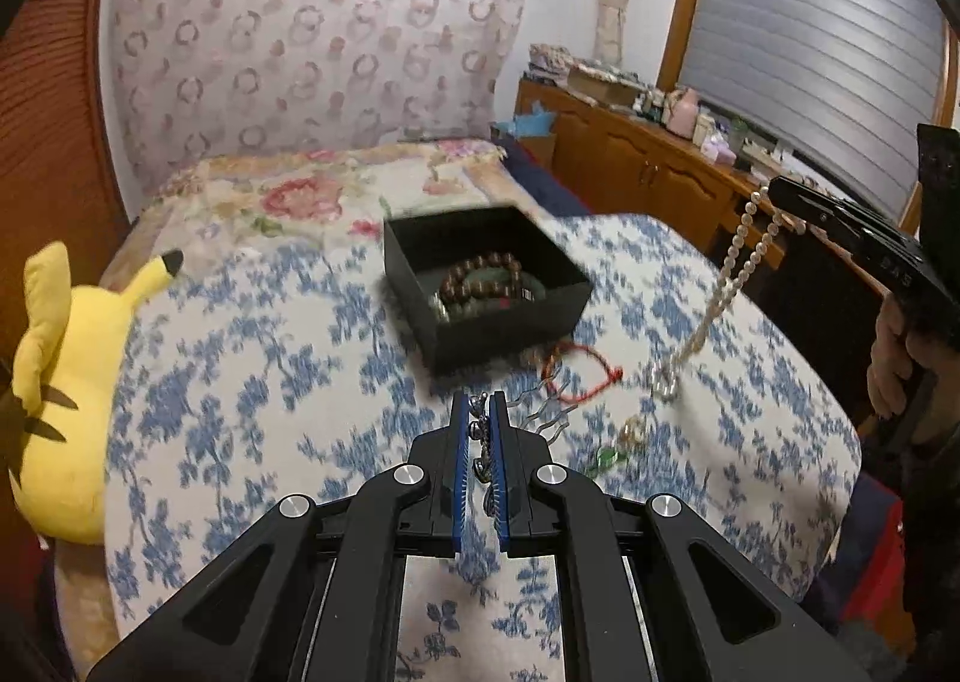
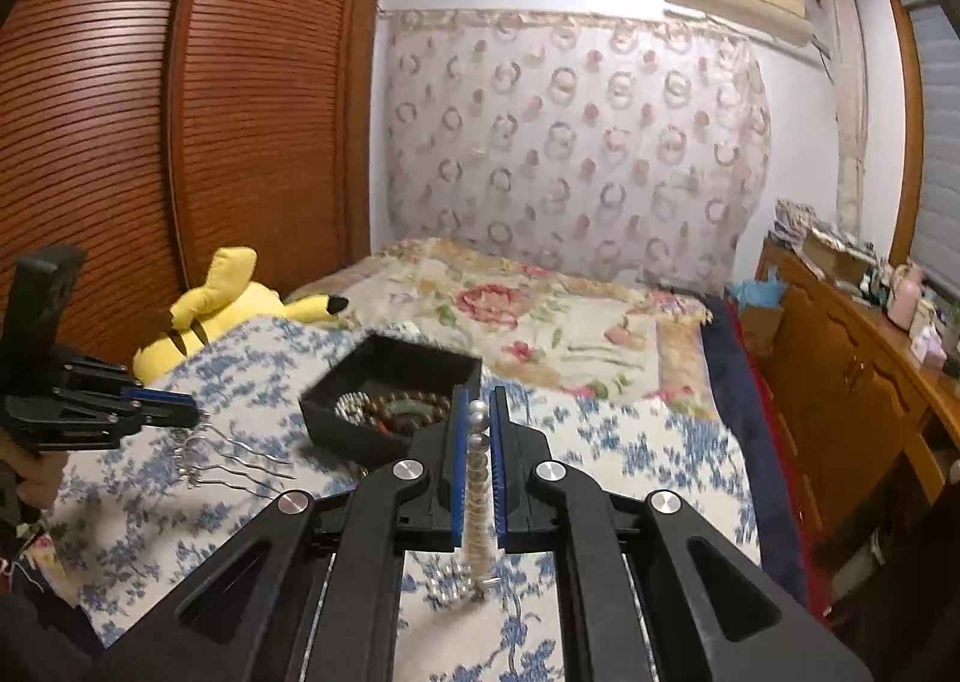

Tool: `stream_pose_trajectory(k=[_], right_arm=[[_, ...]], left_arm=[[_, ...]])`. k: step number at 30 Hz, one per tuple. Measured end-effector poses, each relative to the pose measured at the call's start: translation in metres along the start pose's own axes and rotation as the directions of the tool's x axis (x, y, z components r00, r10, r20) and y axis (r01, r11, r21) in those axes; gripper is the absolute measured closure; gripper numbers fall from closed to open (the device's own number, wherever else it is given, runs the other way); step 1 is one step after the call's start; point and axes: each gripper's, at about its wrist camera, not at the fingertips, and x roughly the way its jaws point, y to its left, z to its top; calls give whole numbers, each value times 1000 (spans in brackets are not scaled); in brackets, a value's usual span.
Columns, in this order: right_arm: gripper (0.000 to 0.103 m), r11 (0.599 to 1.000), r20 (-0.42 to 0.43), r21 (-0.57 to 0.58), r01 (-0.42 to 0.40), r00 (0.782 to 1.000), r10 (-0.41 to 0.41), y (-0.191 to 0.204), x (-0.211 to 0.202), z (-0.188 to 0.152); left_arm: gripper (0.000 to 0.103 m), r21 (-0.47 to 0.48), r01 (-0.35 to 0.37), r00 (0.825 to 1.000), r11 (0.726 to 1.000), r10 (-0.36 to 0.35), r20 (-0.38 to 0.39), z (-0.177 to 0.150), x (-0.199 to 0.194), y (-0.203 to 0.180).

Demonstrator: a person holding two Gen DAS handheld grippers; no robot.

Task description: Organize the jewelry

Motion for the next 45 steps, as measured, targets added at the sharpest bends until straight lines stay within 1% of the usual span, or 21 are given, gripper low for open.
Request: stream_pose_trajectory(k=[7, 11, 16, 21, 24, 26, 31, 34, 35, 36, 37, 38, 40, 42, 43, 45], right_arm=[[95, 999, 46, -25, -33, 998, 34, 8, -4, 40], [95, 998, 65, -42, -40, 997, 43, 14, 2, 65], [95, 997, 88, -65, -48, 995, 53, 18, 12, 92], [95, 995, 99, -73, -67, 992, 74, 17, 31, 112], [95, 993, 92, -87, -82, 992, 90, 19, 45, 119], [95, 991, 85, -96, -92, 991, 100, 20, 55, 122], [95, 987, 71, -110, -116, 990, 124, 20, 77, 123], [95, 986, 60, -110, -125, 989, 132, 19, 88, 121], [95, 986, 57, -107, -129, 989, 136, 19, 92, 121], [95, 986, 58, -103, -133, 989, 139, 19, 94, 121], [95, 985, 59, -100, -139, 988, 145, 19, 96, 121], [95, 985, 59, -98, -145, 987, 151, 19, 97, 122], [95, 982, 59, -96, -160, 984, 166, 21, 99, 124], [95, 980, 58, -97, -172, 982, 178, 24, 101, 125], [95, 979, 57, -99, -180, 981, 186, 27, 103, 127], [95, 974, 56, -98, -203, 976, 209, 32, 104, 131]], left_arm=[[97, 13, -38, 996, 999, 37, 85, 36, -6, -3], [97, 14, -62, 993, 998, 60, 104, 54, 3, -2], [97, 10, -67, 992, 998, 65, 105, 72, 21, 2], [97, 3, -81, 992, 997, 80, 93, 91, 48, 10], [97, -16, -61, 996, 998, 62, 60, 99, 74, 19], [97, -24, -61, 997, 998, 61, 35, 102, 92, 23], [97, -35, -60, 998, 998, 60, -10, 102, 126, 30], [96, -40, -57, 998, 998, 56, -30, 104, 137, 35], [94, -41, -60, 998, 997, 59, -26, 104, 138, 38], [89, -40, -67, 998, 997, 66, -22, 104, 138, 39], [87, -42, -66, 998, 997, 66, -17, 104, 137, 40], [81, -43, -66, 998, 997, 66, -12, 104, 135, 42], [77, -40, -76, 997, 996, 76, 2, 103, 128, 44], [69, -31, -91, 996, 995, 91, 13, 102, 123, 45], [67, -28, -97, 995, 995, 97, 19, 102, 119, 45], [56, -28, -103, 994, 994, 104, 29, 101, 113, 48]])
